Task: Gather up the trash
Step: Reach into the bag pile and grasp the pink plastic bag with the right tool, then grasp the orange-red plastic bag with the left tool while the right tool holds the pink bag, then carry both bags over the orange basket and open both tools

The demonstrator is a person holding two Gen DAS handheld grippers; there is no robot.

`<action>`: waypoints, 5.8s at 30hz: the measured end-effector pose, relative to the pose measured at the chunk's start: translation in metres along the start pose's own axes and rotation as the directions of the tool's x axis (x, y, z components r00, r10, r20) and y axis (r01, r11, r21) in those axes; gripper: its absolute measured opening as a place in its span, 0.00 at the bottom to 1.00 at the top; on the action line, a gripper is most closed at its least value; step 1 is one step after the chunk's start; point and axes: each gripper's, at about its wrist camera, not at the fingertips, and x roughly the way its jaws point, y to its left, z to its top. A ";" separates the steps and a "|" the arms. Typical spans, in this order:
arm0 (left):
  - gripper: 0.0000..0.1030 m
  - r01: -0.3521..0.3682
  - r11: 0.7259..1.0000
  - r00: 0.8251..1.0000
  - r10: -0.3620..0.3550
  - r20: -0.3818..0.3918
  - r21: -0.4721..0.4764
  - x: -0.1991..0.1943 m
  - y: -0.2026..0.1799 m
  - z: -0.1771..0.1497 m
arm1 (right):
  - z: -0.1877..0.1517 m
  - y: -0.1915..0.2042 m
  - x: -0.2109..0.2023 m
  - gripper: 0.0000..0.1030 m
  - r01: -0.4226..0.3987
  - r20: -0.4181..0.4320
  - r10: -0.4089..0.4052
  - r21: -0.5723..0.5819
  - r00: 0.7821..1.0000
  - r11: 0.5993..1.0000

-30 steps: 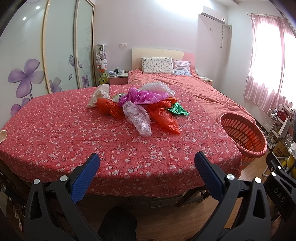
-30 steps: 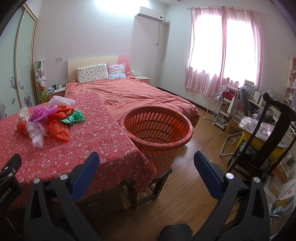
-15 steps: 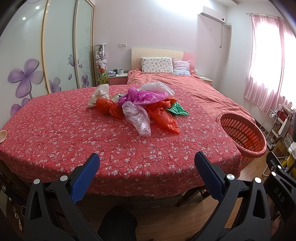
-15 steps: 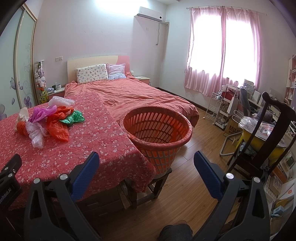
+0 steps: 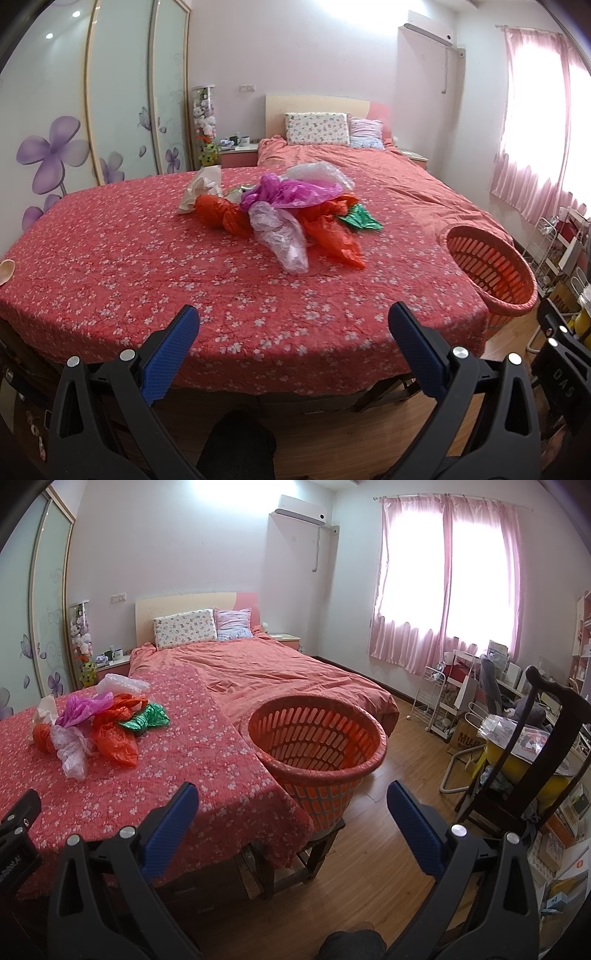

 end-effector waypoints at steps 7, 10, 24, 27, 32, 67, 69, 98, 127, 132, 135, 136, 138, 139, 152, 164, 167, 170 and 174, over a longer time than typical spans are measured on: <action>0.98 -0.018 0.998 0.999 0.015 -0.048 -0.062 0.030 0.034 0.013 | 0.019 0.023 0.025 0.96 -0.090 0.002 0.090 -0.012 0.996 0.996; 0.98 -0.023 0.996 0.998 0.018 -0.057 -0.091 0.039 0.050 0.019 | 0.027 0.041 0.036 0.96 -0.128 0.011 0.128 -0.028 0.992 0.991; 0.98 -0.146 0.975 0.989 0.140 -0.046 -0.167 0.084 0.131 0.056 | 0.093 0.164 0.082 0.88 -0.434 -0.038 0.432 -0.071 0.901 0.898; 0.98 -0.160 0.970 0.987 0.154 -0.050 -0.181 0.094 0.150 0.065 | 0.104 0.195 0.096 0.77 -0.504 -0.087 0.498 -0.066 0.863 0.861; 0.98 -0.160 0.963 0.986 0.148 -0.073 -0.216 0.108 0.179 0.073 | 0.109 0.248 0.123 0.64 -0.557 -0.175 0.537 -0.097 0.825 0.825; 0.94 -0.032 0.978 0.995 0.011 -0.102 -0.205 0.151 0.188 0.081 | 0.131 0.294 0.128 0.17 -0.580 -0.142 0.562 -0.212 0.815 0.787; 0.94 -0.022 0.979 0.995 0.001 -0.102 -0.203 0.153 0.182 0.083 | 0.139 0.285 0.122 0.17 -0.572 -0.108 0.562 -0.207 0.820 0.794; 0.43 0.034 0.985 0.976 -0.069 -0.207 -0.168 0.226 0.121 0.107 | 0.124 0.168 0.160 0.18 -0.399 -0.080 0.392 -0.113 0.916 0.910; 0.43 0.239 0.969 0.971 -0.238 -0.022 0.058 0.145 0.009 0.160 | 0.127 0.048 0.150 0.18 -0.252 0.030 0.251 0.016 0.967 0.968; 0.43 0.308 0.947 0.951 -0.307 -0.029 0.091 0.142 -0.025 0.160 | 0.124 0.023 0.151 0.18 -0.199 0.051 0.197 0.051 0.979 0.979; 0.43 0.330 0.939 0.944 -0.328 -0.031 0.100 0.142 -0.048 0.156 | 0.125 0.006 0.154 0.18 -0.169 0.059 0.165 0.081 0.985 0.982; 0.43 0.348 0.930 0.937 -0.346 -0.039 0.115 0.143 -0.060 0.155 | 0.124 0.001 0.155 0.18 -0.158 0.063 0.153 0.090 0.986 0.983; 0.43 0.371 0.919 0.929 -0.368 -0.051 0.136 0.146 -0.077 0.153 | 0.122 -0.007 0.158 0.18 -0.141 0.065 0.135 0.104 0.989 0.984; 0.43 0.385 0.911 0.923 -0.381 -0.059 0.147 0.148 -0.086 0.151 | 0.121 -0.011 0.159 0.18 -0.134 0.064 0.128 0.112 0.990 0.985; 0.43 0.520 0.824 0.854 -0.492 -0.170 0.224 0.168 -0.170 0.129 | 0.105 -0.067 0.196 0.18 -0.056 0.013 0.055 0.205 0.998 0.977; 0.43 0.589 0.755 0.808 -0.538 -0.242 0.288 0.179 -0.221 0.114 | 0.102 -0.097 0.227 0.18 -0.038 -0.014 0.043 0.271 0.999 0.962; 0.43 0.599 0.746 0.800 -0.543 -0.255 0.291 0.183 -0.229 0.113 | 0.103 -0.097 0.234 0.19 -0.038 -0.020 0.046 0.288 0.999 0.957; 0.44 0.603 0.743 0.797 -0.543 -0.264 0.290 0.187 -0.236 0.110 | 0.102 -0.099 0.241 0.21 -0.047 -0.026 0.057 0.303 0.998 0.952; 0.50 0.598 0.751 0.799 -0.532 -0.280 0.280 0.195 -0.237 0.108 | 0.100 -0.102 0.250 0.25 -0.059 -0.034 0.073 0.321 0.997 0.945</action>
